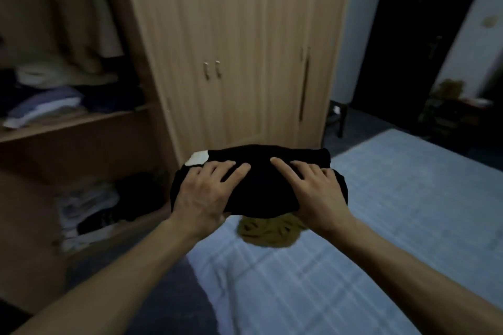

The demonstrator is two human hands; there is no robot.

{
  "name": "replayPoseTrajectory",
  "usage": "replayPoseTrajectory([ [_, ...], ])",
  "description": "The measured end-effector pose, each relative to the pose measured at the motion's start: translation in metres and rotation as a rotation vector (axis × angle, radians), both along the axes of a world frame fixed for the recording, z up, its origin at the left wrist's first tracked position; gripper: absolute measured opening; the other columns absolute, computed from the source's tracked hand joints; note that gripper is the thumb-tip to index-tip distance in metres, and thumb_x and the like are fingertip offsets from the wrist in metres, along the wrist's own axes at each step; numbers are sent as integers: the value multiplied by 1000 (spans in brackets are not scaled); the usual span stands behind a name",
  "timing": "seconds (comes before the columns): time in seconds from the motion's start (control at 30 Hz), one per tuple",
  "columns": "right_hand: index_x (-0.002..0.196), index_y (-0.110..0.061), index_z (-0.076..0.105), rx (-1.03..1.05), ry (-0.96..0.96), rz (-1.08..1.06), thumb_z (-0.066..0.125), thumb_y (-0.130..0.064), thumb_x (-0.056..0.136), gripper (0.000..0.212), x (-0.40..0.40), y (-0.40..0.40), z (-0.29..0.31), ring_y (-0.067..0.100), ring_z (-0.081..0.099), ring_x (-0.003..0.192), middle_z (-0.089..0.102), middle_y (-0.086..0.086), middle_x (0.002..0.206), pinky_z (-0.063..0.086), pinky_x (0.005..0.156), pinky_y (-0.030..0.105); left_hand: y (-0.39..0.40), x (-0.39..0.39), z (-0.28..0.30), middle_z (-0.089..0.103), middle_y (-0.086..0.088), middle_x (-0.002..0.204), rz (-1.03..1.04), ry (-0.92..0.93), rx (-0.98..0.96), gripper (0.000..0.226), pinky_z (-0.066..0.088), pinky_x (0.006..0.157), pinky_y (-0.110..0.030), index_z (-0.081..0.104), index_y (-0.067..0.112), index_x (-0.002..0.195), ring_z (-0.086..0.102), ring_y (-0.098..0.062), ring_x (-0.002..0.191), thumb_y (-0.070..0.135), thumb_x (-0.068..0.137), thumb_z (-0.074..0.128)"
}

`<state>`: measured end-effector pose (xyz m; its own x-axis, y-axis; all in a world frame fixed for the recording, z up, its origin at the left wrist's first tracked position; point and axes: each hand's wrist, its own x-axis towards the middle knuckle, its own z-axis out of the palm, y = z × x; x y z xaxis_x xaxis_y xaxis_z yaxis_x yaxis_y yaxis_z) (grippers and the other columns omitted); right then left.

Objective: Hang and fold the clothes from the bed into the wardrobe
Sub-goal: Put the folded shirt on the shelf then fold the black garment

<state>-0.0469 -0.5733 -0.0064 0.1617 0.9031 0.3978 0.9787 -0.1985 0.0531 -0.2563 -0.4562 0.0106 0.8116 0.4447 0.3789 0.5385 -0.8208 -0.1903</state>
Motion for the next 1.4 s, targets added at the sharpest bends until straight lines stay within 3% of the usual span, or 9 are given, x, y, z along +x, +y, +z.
replayPoseTrajectory([
  [0.17, 153, -36, 12, 4, -73, 182, 80, -31, 64, 113, -106, 89, 18, 30, 56, 112, 54, 6, 132, 44, 82, 44, 52, -126, 13, 62, -8, 127, 169, -45, 0, 99, 52, 78, -42, 46, 23, 140, 63, -31, 106, 35, 49, 83],
  [0.27, 153, -36, 11, 2, -111, 277, 80, -32, 65, 112, -172, 137, 29, 31, 55, 113, 53, 6, 133, 45, 86, 46, 83, -202, 14, 62, -5, 129, 259, -49, -23, 111, 53, 81, -43, 40, 26, 141, 62, -29, 110, 32, 43, 90],
  [0.43, 152, -36, 12, -13, -184, 380, 79, -37, 67, 108, -278, 210, 34, 31, 55, 115, 52, 6, 135, 44, 87, 47, 133, -314, 2, 61, -4, 129, 367, -94, -50, 112, 53, 83, -45, 38, 27, 142, 62, -28, 112, 33, 43, 91],
  [0.63, 152, -36, 12, -106, -214, 474, 80, -39, 66, 109, -364, 273, 23, 32, 56, 113, 53, 7, 135, 43, 87, 47, 171, -402, -26, 62, -1, 129, 490, -115, -156, 113, 54, 81, -44, 42, 28, 142, 63, -26, 109, 47, 43, 91],
  [0.8, 152, -35, 18, -182, -214, 558, 70, -45, 67, 99, -401, 327, 0, 31, 59, 108, 57, 8, 130, 46, 83, 46, 204, -435, -59, 61, 1, 130, 569, -113, -255, 114, 55, 82, -44, 39, 30, 144, 63, -25, 109, 49, 44, 90],
  [0.97, 149, -32, 30, -257, -63, 601, 39, -63, 70, 85, -404, 384, -48, 31, 65, 100, 64, 7, 120, 50, 75, 45, 252, -438, -89, 63, 4, 127, 601, -22, -325, 111, 56, 82, -41, 42, 31, 142, 65, -23, 108, 48, 42, 89],
  [1.13, 150, -43, -7, -337, -31, 682, 57, -57, 79, 97, -399, 476, -92, 30, 49, 126, 45, 5, 145, 40, 96, 46, 323, -431, -104, 66, 5, 123, 673, 40, -380, 109, 57, 81, -39, 51, 30, 138, 67, -21, 104, 47, 38, 90],
  [1.4, 147, -47, -16, -397, 39, 768, 56, -51, 84, 95, -405, 594, -130, 29, 40, 133, 35, 6, 151, 32, 103, 46, 420, -435, -118, 67, 5, 118, 767, 104, -468, 105, 58, 77, -40, 57, 29, 134, 69, -22, 100, 46, 35, 89],
])
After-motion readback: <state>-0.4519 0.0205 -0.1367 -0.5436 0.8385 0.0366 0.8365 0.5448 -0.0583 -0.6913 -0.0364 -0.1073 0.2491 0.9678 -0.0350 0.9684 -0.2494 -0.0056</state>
